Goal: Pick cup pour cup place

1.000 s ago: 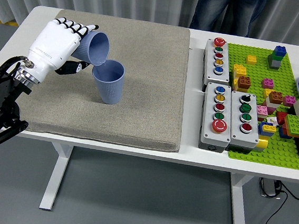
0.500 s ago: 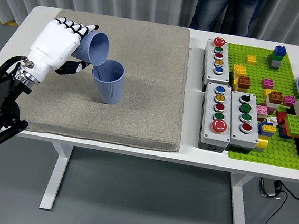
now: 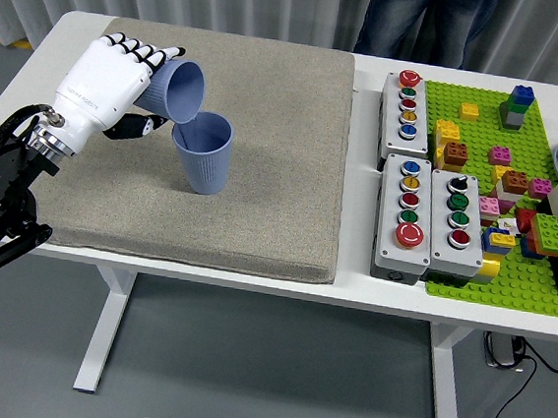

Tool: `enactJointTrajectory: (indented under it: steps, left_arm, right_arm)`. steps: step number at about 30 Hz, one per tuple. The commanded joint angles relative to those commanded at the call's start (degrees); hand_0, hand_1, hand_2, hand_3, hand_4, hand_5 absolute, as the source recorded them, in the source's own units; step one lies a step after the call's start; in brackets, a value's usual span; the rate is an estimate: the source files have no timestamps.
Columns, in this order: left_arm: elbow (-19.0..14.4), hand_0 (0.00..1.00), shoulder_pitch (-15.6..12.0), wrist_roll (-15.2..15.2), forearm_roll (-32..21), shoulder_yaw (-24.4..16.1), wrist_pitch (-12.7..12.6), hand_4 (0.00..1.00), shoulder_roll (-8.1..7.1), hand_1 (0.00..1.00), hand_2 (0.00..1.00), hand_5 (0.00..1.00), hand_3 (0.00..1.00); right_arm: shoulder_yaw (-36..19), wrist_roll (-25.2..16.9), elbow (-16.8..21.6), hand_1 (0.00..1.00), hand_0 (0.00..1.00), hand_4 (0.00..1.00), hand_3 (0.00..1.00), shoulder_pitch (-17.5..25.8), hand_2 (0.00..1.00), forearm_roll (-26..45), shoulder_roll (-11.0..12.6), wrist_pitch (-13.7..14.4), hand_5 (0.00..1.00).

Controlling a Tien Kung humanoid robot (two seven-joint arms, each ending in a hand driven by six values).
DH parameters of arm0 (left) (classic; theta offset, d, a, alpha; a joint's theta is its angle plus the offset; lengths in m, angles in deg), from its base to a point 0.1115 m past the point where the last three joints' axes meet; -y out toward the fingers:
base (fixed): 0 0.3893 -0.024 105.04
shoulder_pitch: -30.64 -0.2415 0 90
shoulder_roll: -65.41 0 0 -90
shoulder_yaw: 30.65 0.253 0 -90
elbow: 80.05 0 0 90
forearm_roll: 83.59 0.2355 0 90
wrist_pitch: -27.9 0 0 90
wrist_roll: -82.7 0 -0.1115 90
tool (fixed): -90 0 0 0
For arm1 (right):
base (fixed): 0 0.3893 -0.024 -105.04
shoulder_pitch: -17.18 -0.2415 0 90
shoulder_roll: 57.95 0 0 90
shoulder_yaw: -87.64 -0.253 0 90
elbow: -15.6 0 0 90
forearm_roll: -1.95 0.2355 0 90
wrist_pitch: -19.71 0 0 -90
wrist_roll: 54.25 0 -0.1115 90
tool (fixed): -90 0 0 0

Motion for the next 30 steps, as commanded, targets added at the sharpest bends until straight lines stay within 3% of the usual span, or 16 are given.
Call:
enactJointTrajectory:
  steps: [30]
  left_arm:
    - [0.2,0.546,-0.3,0.1,0.0,-0.1,0.0,0.501,0.26,0.544,0.643,0.002,0.577]
  right_arm:
    - [0.3,0.1,0.0,0.692,0.765,0.239,0.624,0.4,0.735,0.1,-0.1,0.3,0.173]
